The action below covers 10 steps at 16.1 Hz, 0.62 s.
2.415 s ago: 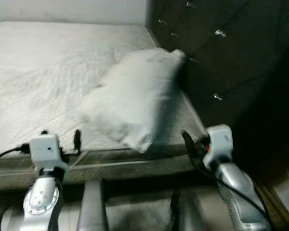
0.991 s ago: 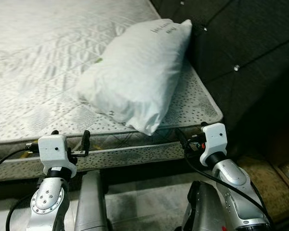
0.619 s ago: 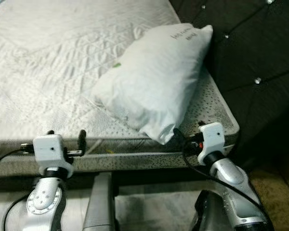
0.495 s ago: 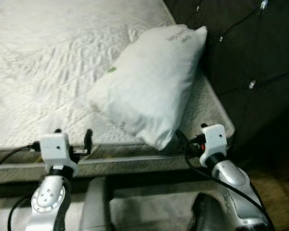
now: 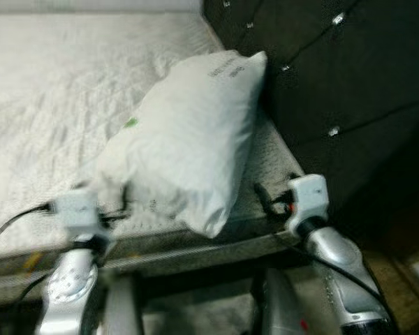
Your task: Clean up the room
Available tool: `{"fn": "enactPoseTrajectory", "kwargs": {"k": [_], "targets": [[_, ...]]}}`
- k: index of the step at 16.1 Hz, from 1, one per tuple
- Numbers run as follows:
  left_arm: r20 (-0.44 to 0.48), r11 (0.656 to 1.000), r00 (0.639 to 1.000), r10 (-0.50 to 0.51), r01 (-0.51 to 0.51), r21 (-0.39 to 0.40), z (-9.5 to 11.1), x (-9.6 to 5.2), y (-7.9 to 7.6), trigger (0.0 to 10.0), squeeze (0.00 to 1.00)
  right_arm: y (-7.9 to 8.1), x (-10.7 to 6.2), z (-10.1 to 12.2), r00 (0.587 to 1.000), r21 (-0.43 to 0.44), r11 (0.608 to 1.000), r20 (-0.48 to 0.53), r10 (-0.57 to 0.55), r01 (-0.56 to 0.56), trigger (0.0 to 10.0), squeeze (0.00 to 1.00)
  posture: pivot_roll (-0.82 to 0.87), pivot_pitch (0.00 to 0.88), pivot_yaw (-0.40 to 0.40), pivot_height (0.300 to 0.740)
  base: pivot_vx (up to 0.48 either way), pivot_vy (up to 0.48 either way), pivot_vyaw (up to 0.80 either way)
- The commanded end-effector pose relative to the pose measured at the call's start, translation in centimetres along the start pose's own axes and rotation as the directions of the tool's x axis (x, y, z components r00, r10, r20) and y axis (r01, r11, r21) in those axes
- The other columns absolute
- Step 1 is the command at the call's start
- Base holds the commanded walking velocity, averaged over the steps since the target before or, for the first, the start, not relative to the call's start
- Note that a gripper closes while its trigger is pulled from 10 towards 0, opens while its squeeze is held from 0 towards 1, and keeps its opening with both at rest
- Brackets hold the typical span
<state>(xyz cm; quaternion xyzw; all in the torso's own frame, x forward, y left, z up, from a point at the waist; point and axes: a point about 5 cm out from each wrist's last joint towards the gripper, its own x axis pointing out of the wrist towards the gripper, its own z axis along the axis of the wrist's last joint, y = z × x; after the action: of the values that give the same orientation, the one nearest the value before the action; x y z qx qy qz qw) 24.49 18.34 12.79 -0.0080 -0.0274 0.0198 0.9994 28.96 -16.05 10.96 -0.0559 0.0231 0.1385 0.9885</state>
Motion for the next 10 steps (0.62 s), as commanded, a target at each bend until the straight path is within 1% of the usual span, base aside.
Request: {"fn": "enactPoseTrajectory", "kwargs": {"k": [1, 2, 3, 7, 10], "targets": [[-0.039, 1.000, 0.999, 0.018, -0.017, 0.013, -0.67, -0.46, 0.63, 10.0, 0.00, 0.16, -0.01, 0.07, 1.000, -0.005, 1.000, 0.002, 0.011, -0.011, 10.0, 0.00, 0.02, 0.097, -0.059, 0.457, 0.000, 0.000, 0.00], [-0.040, 1.000, 0.999, 0.016, -0.016, 0.012, -0.68, -0.45, 0.62, 10.0, 0.00, 0.20, -0.02, 0.10, 1.000, -0.013, 1.000, 0.004, 0.015, -0.015, 10.0, 0.00, 0.02, 0.097, -0.059, 0.457, 0.000, 0.000, 0.00], [-0.040, 1.000, 0.999, 0.014, -0.013, 0.011, -0.69, -0.43, 0.58, 10.0, 0.00, 0.23, -0.03, 0.10, 1.000, -0.014, 1.000, 0.006, 0.017, -0.017, 10.0, 0.00, 0.02, 0.097, -0.059, 0.457, 0.000, 0.000, 0.68], [-0.042, 1.000, 0.999, 0.009, -0.009, 0.008, -0.70, -0.38, 0.41, 10.0, 0.00, 0.31, -0.04, 0.12, 1.000, -0.018, 1.000, 0.007, 0.026, -0.026, 10.0, 0.00, 0.02, 0.098, -0.057, 0.457, 0.000, 0.000, 0.80], [-0.040, 1.000, 0.999, 0.012, -0.012, 0.008, -0.61, -0.39, 0.36, 10.0, 0.00, 0.01, 0.39, 0.32, 1.000, -0.020, 1.000, 0.012, 0.021, -0.020, 10.0, 0.00, 0.03, 0.100, -0.055, 0.457, 0.000, 0.000, 0.80]]}}
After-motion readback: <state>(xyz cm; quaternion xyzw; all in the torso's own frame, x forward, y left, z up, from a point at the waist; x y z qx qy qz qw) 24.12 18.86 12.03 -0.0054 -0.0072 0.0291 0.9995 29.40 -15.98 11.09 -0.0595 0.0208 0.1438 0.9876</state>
